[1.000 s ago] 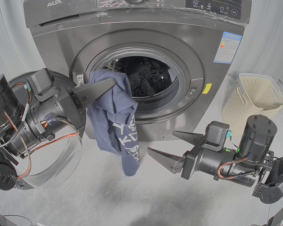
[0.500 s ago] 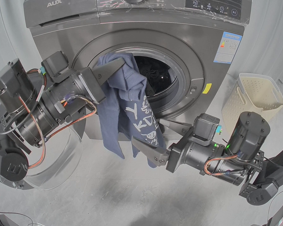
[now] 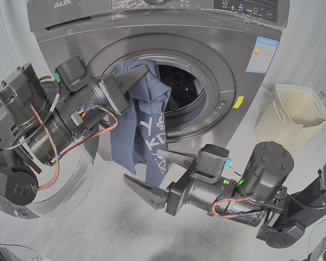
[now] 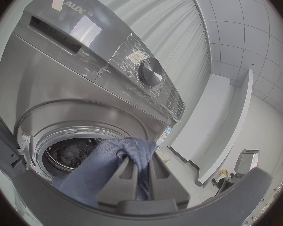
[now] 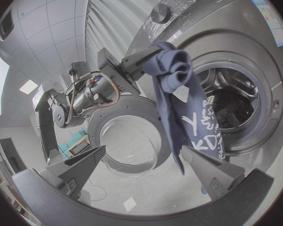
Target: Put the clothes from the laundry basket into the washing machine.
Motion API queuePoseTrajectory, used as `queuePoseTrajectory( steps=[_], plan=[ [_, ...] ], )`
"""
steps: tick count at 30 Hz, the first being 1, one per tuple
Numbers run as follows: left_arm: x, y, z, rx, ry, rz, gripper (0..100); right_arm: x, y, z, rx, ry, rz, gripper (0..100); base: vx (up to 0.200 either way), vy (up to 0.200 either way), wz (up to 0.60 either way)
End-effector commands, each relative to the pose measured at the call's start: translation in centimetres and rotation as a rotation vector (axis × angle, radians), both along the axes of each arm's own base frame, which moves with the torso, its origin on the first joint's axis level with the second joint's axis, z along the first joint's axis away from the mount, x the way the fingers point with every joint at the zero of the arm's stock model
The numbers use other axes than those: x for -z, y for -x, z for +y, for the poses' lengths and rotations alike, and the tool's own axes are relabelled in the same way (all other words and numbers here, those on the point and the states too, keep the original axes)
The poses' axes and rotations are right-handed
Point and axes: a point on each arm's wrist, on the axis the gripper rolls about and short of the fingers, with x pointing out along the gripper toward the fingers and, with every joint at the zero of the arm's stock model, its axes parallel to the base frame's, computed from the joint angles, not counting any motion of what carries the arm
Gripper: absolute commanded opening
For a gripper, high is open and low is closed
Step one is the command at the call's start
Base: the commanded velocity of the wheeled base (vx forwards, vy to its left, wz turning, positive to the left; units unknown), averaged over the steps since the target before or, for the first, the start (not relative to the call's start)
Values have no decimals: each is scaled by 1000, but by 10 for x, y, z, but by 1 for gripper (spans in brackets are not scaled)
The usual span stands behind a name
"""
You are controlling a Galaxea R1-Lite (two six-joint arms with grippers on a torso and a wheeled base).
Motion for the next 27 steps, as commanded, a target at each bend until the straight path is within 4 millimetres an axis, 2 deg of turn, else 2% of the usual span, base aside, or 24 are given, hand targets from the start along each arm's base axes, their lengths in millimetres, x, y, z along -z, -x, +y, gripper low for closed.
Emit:
queuePoseTrajectory(
  steps=[1,5,8,11,12,13,18,21,27],
  plan=[
    [0,-2,-3,0,3,0,0,12,-10,29,-26,-15,-7,100,0,0,0],
    [-3,2,-7,15,8,-5,0,7,-23,46,-18,-57,-33,100,0,0,0],
    [-3,4,-9,13,11,-4,0,11,-35,53,1,-61,-34,100,0,0,0],
    [-4,5,-8,12,15,-6,0,15,-52,55,41,-66,-42,100,0,0,0],
    [-4,5,-8,12,15,-6,0,15,-52,55,41,-66,-42,100,0,0,0],
    [-4,6,-8,10,16,-7,0,14,-61,56,63,-78,-52,100,0,0,0],
    [-6,7,-5,5,17,-13,0,10,-77,53,109,-101,-75,100,0,0,0],
    [-6,5,-3,-6,18,-14,0,9,-72,47,116,-94,-69,100,0,0,0],
    [-6,3,-3,-9,17,-13,0,6,-51,29,102,-55,-39,100,0,0,0]
  ],
)
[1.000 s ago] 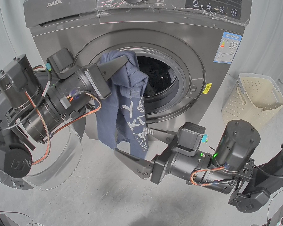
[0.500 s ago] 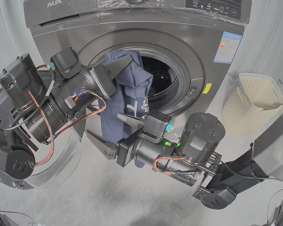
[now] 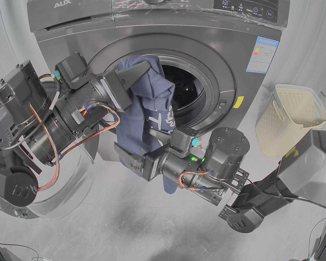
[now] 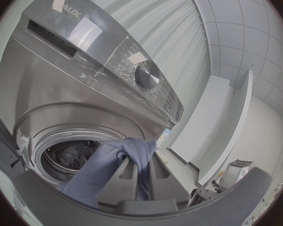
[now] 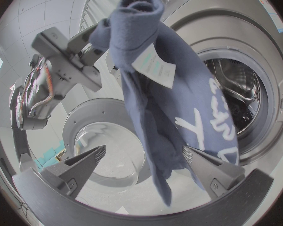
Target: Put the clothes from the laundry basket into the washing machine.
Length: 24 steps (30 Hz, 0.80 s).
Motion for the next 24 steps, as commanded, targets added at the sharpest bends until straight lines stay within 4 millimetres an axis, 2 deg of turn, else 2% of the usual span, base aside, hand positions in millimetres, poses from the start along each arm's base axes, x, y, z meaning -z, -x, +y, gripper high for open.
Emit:
queuePoseTrajectory(
  steps=[1,5,11,20,24],
  plan=[
    [-2,0,1,-5,4,-5,0,-6,15,-12,-8,15,12,100,0,0,0],
    [-2,1,2,-3,5,-6,0,-12,11,-11,-3,-5,-4,100,0,0,0],
    [-1,2,0,-9,7,-1,0,-26,6,2,-17,-59,-49,100,0,0,0],
    [0,0,-1,-17,6,6,0,-29,12,16,-56,-87,-59,100,0,0,0],
    [0,0,-1,-26,8,8,0,-31,7,23,-49,-112,-76,100,0,0,0]
  ],
)
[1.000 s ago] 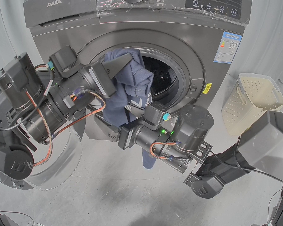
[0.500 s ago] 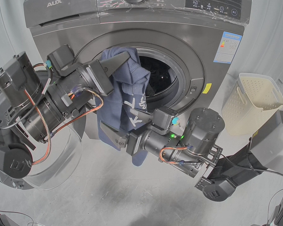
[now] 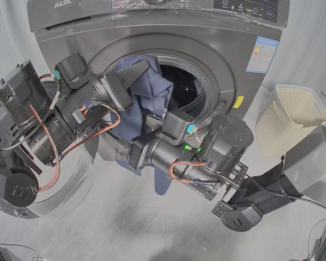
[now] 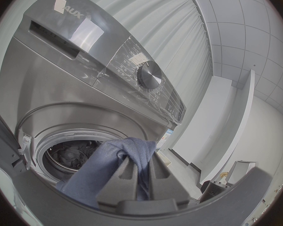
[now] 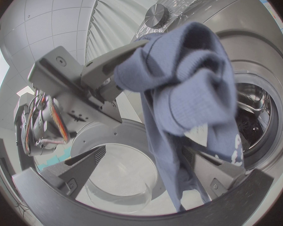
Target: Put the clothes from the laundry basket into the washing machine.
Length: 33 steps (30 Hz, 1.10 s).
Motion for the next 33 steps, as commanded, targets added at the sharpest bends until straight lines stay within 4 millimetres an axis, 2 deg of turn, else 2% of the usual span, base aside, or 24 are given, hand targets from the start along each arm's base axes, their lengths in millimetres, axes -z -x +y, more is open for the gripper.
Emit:
queuePoseTrajectory(
  steps=[1,2,16,17,23,25,27,30,33],
  plan=[
    [0,0,0,-4,1,2,0,0,-5,9,3,-24,-12,100,0,0,0],
    [0,0,0,-4,2,1,0,-2,-6,9,5,-31,-17,0,0,0,0],
    [1,-1,3,-14,-4,6,0,-9,-3,5,31,-51,-21,0,0,0,0],
    [2,-1,3,-15,-5,11,100,-10,-2,5,29,-52,-22,0,0,0,0],
    [5,-6,5,-39,-25,44,100,-10,10,1,9,-37,-9,0,0,0,0],
    [3,-7,5,-51,-18,41,100,-9,23,-10,-7,-24,15,0,0,0,0],
    [-5,-8,5,-53,0,19,100,-9,27,-18,-4,-19,25,0,0,0,0],
    [-17,-7,6,-54,24,-15,100,-10,26,-30,19,-17,31,0,0,0,0],
    [-13,-9,13,-81,17,-6,100,-17,16,-42,74,-30,29,0,0,0,0]
  ],
)
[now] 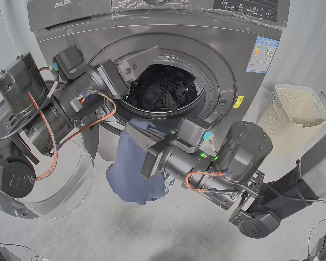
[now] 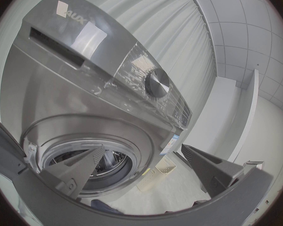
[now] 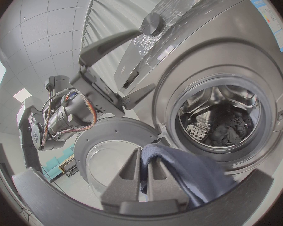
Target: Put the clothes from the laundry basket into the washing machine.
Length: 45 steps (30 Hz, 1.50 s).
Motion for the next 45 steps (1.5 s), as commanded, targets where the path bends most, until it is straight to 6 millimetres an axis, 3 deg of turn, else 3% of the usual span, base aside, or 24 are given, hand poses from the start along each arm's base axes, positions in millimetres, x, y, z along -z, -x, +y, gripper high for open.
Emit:
queuePoseTrajectory(
  steps=[1,5,6,9,18,23,30,40,41,45],
  plan=[
    [-1,1,10,-29,2,-1,100,-19,-7,-26,85,-33,-10,0,0,0,0],
    [20,15,19,-34,-47,53,100,-19,-17,-35,152,-30,6,0,0,0,0],
    [37,21,23,-39,-96,90,100,-20,-21,-37,180,-35,11,0,0,0,0],
    [62,30,28,-40,-187,134,100,-24,-23,-37,189,-53,18,0,0,0,0],
    [108,43,32,-14,-351,230,100,-35,-26,-35,224,-95,54,0,0,0,0],
    [118,27,22,-3,-380,248,100,-37,-21,-34,213,-97,53,0,0,0,0],
    [112,-6,3,-19,-345,201,100,-37,-18,-33,204,-96,54,0,0,0,0],
    [111,-33,-15,-28,-320,169,100,-36,-17,-32,199,-92,55,0,0,0,0],
    [111,-34,-15,-29,-320,166,0,-36,-17,-32,199,-91,55,0,0,0,0],
    [110,-44,-21,-32,-310,151,0,-35,-16,-31,197,-91,55,0,0,0,0]
  ],
)
